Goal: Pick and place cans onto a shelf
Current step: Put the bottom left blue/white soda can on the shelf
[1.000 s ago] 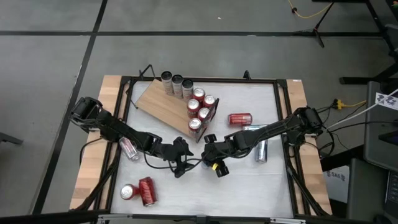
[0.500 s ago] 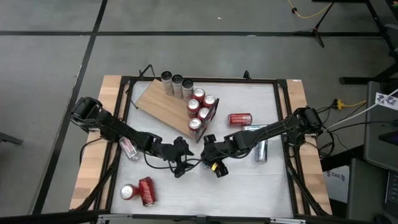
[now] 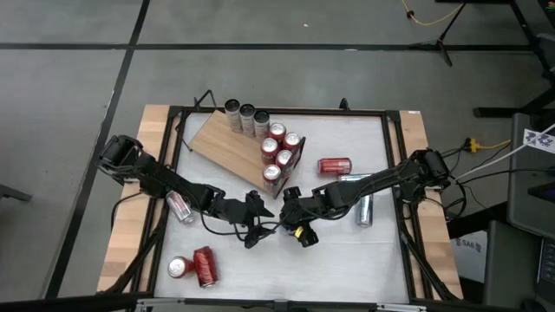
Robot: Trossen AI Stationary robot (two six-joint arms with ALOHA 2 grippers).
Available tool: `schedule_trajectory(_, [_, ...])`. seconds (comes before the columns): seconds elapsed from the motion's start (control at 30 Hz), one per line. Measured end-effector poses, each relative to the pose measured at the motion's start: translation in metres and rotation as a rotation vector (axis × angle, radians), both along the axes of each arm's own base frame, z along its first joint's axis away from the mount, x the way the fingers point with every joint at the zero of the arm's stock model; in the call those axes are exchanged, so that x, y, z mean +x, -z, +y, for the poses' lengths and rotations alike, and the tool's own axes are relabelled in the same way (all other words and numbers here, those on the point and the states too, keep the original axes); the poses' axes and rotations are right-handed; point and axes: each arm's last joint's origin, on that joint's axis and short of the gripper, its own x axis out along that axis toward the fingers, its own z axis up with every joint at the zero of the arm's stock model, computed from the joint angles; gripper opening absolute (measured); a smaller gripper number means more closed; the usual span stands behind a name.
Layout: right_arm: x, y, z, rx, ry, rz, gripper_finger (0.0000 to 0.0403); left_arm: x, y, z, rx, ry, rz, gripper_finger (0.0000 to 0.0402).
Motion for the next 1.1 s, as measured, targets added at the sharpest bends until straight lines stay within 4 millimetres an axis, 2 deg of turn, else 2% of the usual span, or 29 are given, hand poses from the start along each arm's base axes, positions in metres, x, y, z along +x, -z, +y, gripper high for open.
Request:
schedule_trajectory(0.2, [0.001,-0.021,0.0,-0.006,0.0,0.018,0.0372,0.001,-0.002,-0.001,0.004,0.009,-0.029,0.0266])
schedule_trajectory(0.53, [-0.007,-0.042,-0.002,-0.037,-0.006,0.099,0.0372,0.004,-0.009,-0.001,0.078,0.025,-0.107,0.0266])
schedule_trajectory(0.7, [-0.026,-0.058,-0.006,-0.11,0.026,0.116,0.0372,0.006,-0.013,0.001,0.152,-0.016,-0.159,0.0266])
schedule_trajectory(0.9, [-0.049,-0.078,-0.008,-0.171,0.075,0.052,0.0372,0.009,-0.023,-0.001,0.228,-0.013,-0.272,0.0266])
schedule_trajectory(1.1, [-0.065,-0.067,-0.015,-0.154,0.107,0.044,0.0372,0.009,-0.029,-0.006,0.304,-0.033,-0.292,0.0266])
